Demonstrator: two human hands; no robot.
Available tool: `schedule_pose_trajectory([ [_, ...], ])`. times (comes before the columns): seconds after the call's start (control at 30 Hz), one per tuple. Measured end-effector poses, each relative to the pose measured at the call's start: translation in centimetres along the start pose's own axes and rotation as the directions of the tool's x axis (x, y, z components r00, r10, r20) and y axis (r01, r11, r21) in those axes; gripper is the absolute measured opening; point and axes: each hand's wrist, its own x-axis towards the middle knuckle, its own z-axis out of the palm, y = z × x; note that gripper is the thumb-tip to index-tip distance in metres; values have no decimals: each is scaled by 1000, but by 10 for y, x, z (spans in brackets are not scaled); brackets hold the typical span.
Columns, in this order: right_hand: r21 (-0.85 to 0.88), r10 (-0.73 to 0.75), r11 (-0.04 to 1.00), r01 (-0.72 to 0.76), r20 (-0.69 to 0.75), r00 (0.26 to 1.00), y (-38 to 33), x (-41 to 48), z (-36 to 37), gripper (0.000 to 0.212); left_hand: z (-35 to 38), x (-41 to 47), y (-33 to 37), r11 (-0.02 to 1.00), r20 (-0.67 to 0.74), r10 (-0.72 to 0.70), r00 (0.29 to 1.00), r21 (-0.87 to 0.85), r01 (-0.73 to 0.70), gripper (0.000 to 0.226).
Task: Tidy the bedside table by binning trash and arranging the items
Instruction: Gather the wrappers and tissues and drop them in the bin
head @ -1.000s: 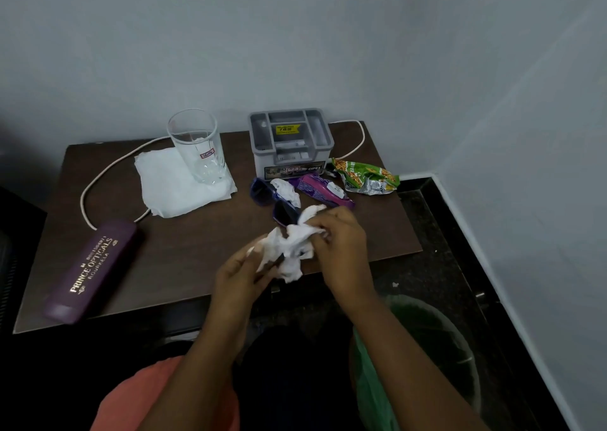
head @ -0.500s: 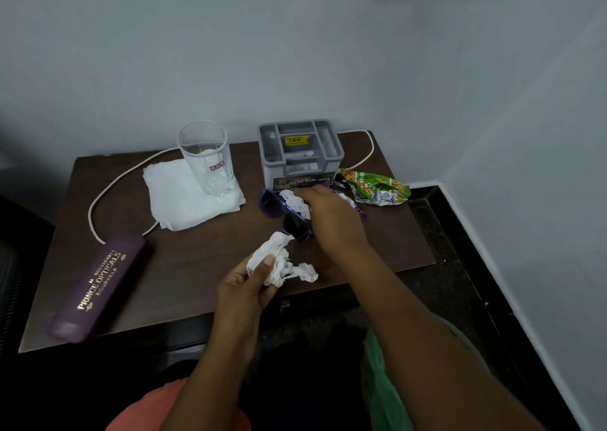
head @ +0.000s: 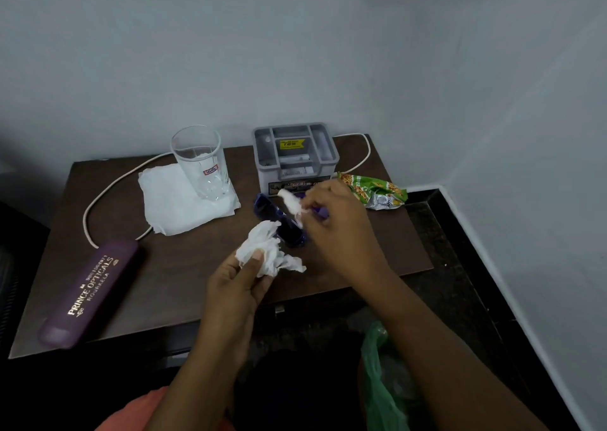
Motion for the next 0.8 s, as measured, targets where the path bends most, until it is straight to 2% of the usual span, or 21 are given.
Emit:
schedule_pose_trajectory([
  [0.07, 123, -20, 992, 2, 139, 990, -8, -16, -19, 7, 16, -9, 3, 1000, 69, -8, 998, 22, 6, 28],
  [0.13, 146, -30, 989, -1, 209, 978, -7, -34, -35, 11, 34, -22, 3, 998, 176, -24, 984, 59, 14, 28],
  [0.2, 130, -24, 992, 4, 151, 988, -1, -52, -51, 14, 51, -36, -5, 995, 262, -53, 963, 92, 29, 26],
  [0.33, 54, 52, 997, -55, 42, 998, 25, -95, -80, 32, 77, -54, -40, 976, 314, -178, 933, 178, 127, 18],
  [0.43, -32, 167, 985, -167, -1, 986, 56, -140, -98, 31, 92, -60, -81, 902, 317, -312, 895, 396, 174, 15],
  [0.53, -91, 356, 931, -354, -1, 935, 87, -187, -110, 32, 105, -64, -131, 713, 360, -489, 794, 690, 126, 23],
  [0.6, -141, 436, 891, -432, -7, 900, 108, -214, -110, 30, 114, -65, -151, 572, 375, -600, 706, 819, 51, 46],
  [0.67, -200, 536, 838, -507, 128, 835, 125, -235, -104, 36, 117, -63, -163, 389, 314, -689, 653, 921, -32, 71],
  [0.7, -262, 591, 801, -538, 210, 779, 129, -242, -99, 40, 116, -60, -167, 284, 271, -714, 646, 955, -85, 75],
  [0.73, -306, 602, 791, -529, 242, 761, 135, -247, -95, 41, 113, -57, -169, 197, 232, -730, 643, 972, -127, 73],
  [0.77, -350, 585, 794, -496, 219, 781, 137, -248, -93, 37, 110, -55, -169, 134, 209, -728, 653, 978, -163, 67],
  [0.8, -350, 548, 812, -467, 182, 817, 138, -247, -90, 32, 108, -54, -168, 114, 206, -700, 684, 977, -178, 61],
])
